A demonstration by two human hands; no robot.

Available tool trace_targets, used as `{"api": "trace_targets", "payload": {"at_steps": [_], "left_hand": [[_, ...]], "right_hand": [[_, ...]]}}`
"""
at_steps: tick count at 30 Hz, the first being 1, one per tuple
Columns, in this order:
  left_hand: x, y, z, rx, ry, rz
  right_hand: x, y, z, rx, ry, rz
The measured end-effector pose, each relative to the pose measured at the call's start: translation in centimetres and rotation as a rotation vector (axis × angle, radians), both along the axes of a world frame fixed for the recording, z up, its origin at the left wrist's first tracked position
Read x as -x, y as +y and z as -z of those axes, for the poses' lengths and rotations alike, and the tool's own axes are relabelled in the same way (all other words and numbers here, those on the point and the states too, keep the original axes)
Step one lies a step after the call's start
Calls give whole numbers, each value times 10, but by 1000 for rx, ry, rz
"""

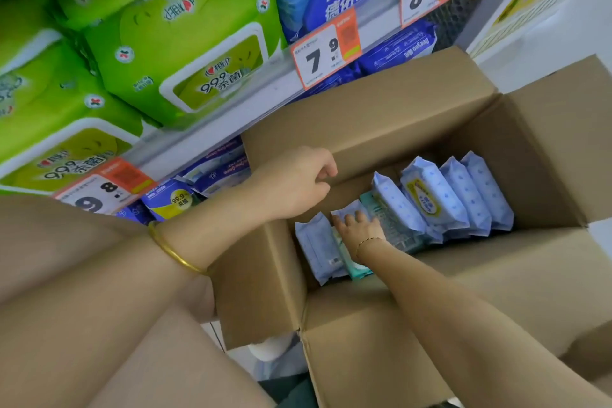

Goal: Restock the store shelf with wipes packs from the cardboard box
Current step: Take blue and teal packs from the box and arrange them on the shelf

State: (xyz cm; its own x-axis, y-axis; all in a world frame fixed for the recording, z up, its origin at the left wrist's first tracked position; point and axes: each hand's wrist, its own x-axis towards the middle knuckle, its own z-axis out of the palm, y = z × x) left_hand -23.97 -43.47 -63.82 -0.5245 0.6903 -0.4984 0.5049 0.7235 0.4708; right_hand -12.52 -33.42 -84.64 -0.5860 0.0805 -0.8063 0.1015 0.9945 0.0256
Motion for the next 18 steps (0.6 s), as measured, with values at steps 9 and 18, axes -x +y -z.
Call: {"api": "trace_targets", "payload": {"at_steps": [9,18], "left_hand": [[-3,5,5,16,-18,12],[-13,7,4,-28,-109,-38]], "right_hand": [[8,18,-16,122,-74,-17],[13,83,-92,611,196,588]]}}
